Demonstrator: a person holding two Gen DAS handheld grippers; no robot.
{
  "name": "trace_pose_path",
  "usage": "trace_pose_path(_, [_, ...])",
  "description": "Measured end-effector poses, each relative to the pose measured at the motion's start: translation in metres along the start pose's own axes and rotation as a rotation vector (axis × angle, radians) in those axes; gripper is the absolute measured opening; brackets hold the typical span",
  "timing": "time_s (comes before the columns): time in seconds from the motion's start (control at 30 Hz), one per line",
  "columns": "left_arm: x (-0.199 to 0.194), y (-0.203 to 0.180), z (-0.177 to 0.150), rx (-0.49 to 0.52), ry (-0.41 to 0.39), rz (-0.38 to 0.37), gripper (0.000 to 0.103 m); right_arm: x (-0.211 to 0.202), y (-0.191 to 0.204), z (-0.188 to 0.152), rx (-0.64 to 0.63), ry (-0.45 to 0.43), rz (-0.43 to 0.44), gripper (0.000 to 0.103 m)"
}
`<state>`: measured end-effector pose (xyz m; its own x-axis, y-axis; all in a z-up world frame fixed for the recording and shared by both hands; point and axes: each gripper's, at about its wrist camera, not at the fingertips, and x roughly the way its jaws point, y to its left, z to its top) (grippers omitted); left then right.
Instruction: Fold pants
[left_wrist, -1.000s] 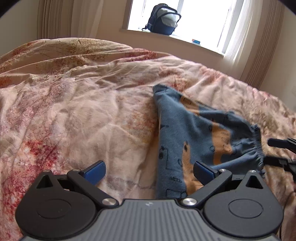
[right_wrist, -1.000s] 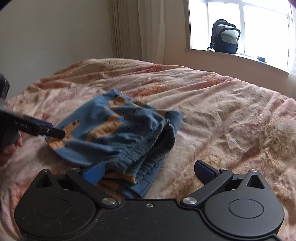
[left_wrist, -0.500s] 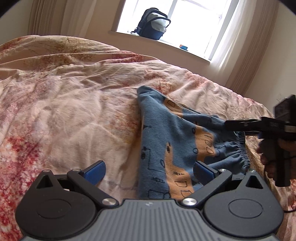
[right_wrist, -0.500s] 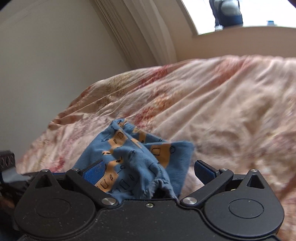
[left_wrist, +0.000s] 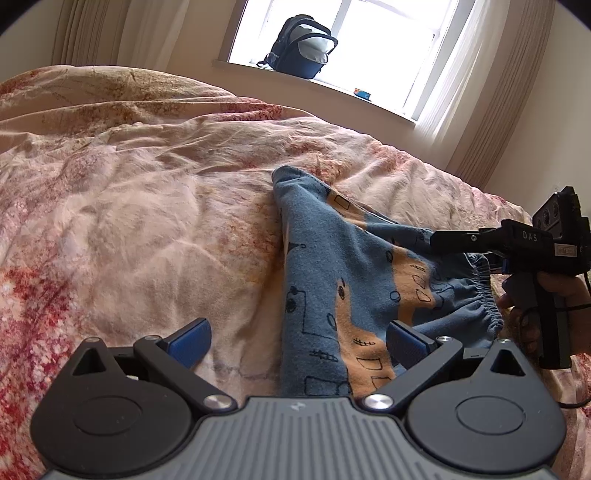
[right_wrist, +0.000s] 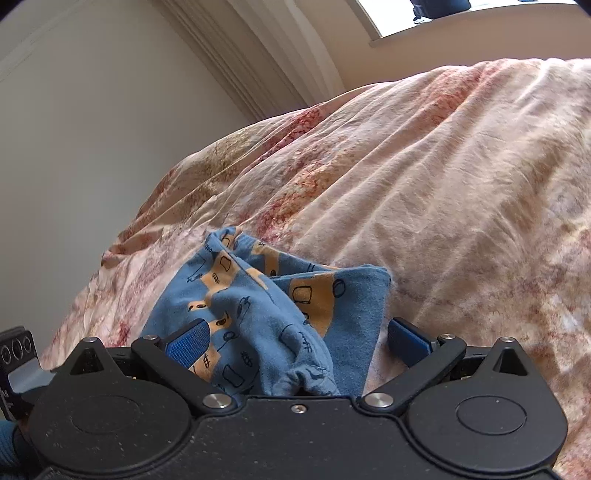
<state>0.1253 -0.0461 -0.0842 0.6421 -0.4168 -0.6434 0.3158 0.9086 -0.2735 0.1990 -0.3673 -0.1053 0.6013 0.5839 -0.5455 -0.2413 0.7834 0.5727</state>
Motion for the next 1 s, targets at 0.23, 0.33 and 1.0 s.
trace_pose_path(0.23, [-0.007, 0.008, 0.006, -0.060, -0.003, -0.055, 0.074, -0.002, 0.007, -0.001, -0.008, -0.021, -0.069, 0.077])
trace_pose_path(0.33, [-0.006, 0.007, 0.008, -0.065, 0.010, -0.059, 0.049, -0.005, 0.006, -0.004, 0.008, -0.042, -0.082, 0.052])
trace_pose_path(1.0, [-0.042, -0.004, 0.049, 0.040, -0.163, 0.021, 0.016, -0.020, 0.102, 0.034, -0.344, -0.238, -0.187, 0.017])
